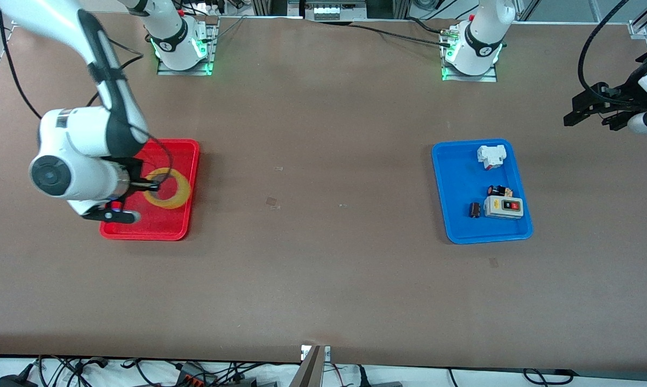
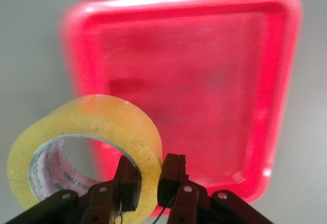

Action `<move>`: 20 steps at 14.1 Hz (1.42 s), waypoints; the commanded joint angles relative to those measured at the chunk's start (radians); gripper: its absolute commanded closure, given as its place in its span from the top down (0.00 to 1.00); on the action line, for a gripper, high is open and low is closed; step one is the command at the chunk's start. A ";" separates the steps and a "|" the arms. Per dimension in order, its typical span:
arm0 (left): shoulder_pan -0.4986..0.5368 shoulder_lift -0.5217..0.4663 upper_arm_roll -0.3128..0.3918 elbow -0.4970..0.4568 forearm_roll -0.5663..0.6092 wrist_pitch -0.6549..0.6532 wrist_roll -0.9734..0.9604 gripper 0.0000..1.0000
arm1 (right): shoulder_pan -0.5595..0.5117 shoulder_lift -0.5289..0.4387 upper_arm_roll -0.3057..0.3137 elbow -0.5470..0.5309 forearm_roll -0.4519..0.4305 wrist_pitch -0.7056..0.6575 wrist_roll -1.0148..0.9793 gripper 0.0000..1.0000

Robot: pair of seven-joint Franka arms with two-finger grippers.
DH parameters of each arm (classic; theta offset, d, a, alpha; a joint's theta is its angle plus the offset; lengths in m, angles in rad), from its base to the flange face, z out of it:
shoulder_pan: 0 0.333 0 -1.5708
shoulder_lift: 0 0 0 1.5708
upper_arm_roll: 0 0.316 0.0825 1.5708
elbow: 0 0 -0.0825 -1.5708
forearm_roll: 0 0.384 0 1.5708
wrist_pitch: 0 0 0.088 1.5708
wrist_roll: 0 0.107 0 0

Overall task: Place and move tape with both arms
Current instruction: 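Lower the tape into the red tray and open the right gripper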

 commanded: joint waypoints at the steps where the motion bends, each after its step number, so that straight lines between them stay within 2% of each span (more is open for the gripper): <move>1: 0.012 0.003 0.005 0.023 -0.027 -0.027 -0.024 1.00 | -0.089 -0.036 0.019 -0.126 -0.015 0.103 -0.113 0.04; 3: 0.012 0.007 0.005 0.026 -0.048 -0.016 -0.018 1.00 | -0.137 -0.024 0.019 -0.166 -0.015 0.183 -0.181 0.04; 6: 0.014 0.007 -0.005 0.026 -0.041 -0.019 -0.027 1.00 | -0.132 -0.018 0.021 -0.194 -0.015 0.197 -0.184 0.04; 8: 0.017 0.012 -0.005 0.026 -0.042 -0.019 -0.027 1.00 | -0.129 -0.016 0.019 -0.211 -0.039 0.209 -0.184 0.08; 10: 0.017 0.012 -0.002 0.027 -0.040 -0.016 -0.025 1.00 | -0.114 -0.015 0.019 -0.220 -0.067 0.221 -0.171 0.16; 11: 0.017 0.012 -0.001 0.026 -0.040 -0.016 -0.025 1.00 | -0.111 -0.015 0.019 -0.218 -0.065 0.220 -0.166 0.54; 12: 0.017 0.012 -0.002 0.027 -0.040 -0.016 -0.025 1.00 | -0.112 -0.015 0.019 -0.208 -0.065 0.214 -0.158 1.00; 13: 0.017 0.012 -0.001 0.027 -0.042 -0.016 -0.025 1.00 | -0.111 -0.028 0.021 -0.183 -0.065 0.197 -0.158 1.00; 15: 0.017 0.013 -0.002 0.027 -0.042 -0.015 -0.027 1.00 | -0.109 -0.070 0.027 -0.096 -0.064 0.078 -0.157 1.00; 17: 0.017 0.013 -0.001 0.027 -0.039 -0.015 -0.025 1.00 | -0.109 -0.100 0.033 0.072 -0.051 -0.118 -0.158 1.00; 20: 0.015 0.013 -0.001 0.027 -0.037 -0.013 -0.025 1.00 | -0.109 -0.090 0.033 0.380 0.007 -0.388 -0.175 1.00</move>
